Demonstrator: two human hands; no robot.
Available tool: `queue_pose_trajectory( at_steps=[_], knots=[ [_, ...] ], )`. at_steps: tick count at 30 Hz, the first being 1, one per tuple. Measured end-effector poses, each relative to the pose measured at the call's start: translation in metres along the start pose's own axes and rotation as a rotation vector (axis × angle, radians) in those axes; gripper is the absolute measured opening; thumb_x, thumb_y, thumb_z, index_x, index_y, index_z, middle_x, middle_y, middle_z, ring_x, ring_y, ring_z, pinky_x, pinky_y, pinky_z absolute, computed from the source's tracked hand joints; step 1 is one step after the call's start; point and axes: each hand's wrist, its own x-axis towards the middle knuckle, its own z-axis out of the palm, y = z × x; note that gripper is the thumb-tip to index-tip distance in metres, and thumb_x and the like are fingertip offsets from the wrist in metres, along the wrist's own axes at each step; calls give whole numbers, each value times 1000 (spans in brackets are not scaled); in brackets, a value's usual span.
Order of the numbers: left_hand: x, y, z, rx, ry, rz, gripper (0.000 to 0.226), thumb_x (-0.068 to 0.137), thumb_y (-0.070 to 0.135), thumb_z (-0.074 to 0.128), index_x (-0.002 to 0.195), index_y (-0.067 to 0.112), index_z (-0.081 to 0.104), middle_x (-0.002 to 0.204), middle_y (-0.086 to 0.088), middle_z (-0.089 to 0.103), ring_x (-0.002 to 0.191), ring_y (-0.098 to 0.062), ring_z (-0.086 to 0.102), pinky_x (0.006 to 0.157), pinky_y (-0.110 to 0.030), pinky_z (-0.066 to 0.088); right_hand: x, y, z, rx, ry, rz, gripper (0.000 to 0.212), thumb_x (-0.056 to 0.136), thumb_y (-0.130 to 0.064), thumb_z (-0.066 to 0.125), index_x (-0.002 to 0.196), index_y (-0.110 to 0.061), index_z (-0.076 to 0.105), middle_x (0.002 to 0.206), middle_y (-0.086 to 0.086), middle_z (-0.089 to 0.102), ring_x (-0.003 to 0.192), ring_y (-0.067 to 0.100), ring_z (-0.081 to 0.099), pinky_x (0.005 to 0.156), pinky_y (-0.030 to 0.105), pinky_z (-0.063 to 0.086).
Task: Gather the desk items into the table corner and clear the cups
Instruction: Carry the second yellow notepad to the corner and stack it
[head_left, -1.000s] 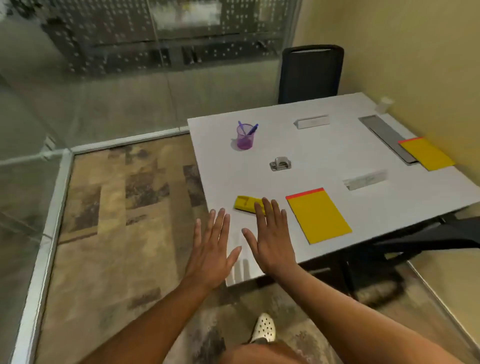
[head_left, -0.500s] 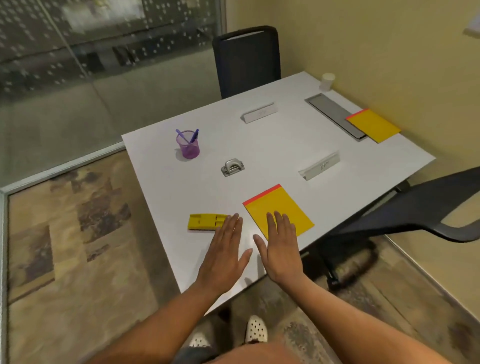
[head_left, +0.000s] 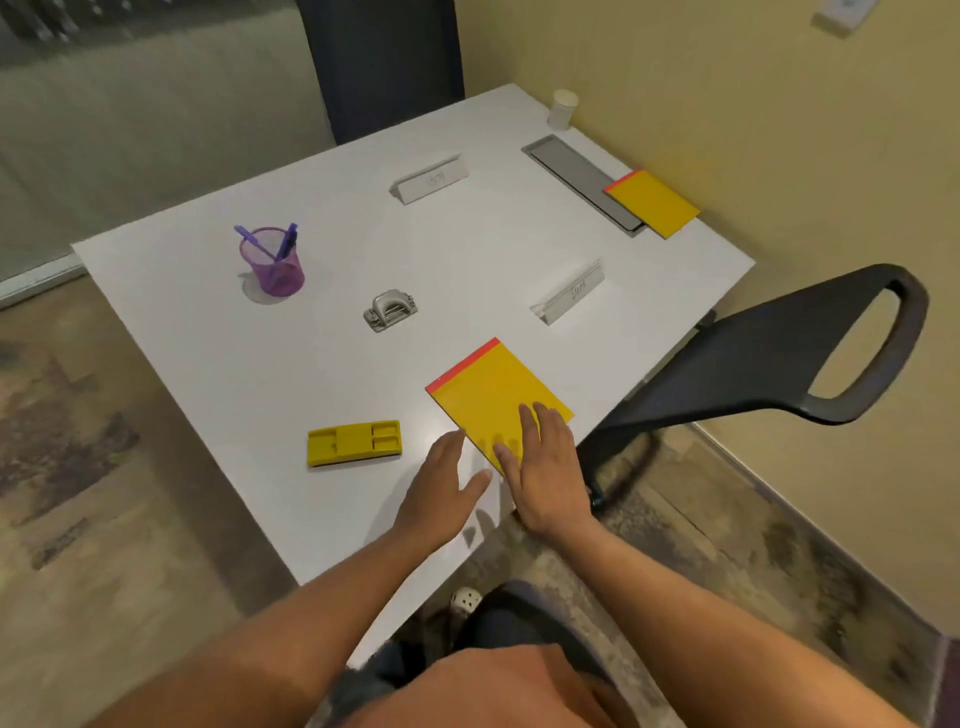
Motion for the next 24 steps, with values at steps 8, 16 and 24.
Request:
queue_pose_trajectory(
  at_steps=[8,16,24],
  knots=[
    [50,18,3,-433,11,-313,72,101,39,66,163,24,33,166,-7,40,150,-27,43,113,-39,38,42,16,7,-2,-80,1,75,106,-61,24,162,-11,28,166,15,31,154,35,25,128,46,21],
    [98,19,22,-659,102,-598,74,100,44,66,163,26,31,165,-4,40,147,-34,44,118,-56,42,127,49,22,114,-206,97,63,104,-36,50,155,-1,36,157,21,40,146,39,35,123,48,28],
    [121,22,39,-850,286,-750,57,106,23,61,158,15,38,136,-5,56,123,-29,56,103,-44,49,167,67,41,234,-315,200,58,98,-35,54,148,-8,42,143,16,49,130,40,46,108,48,38]
  ],
)
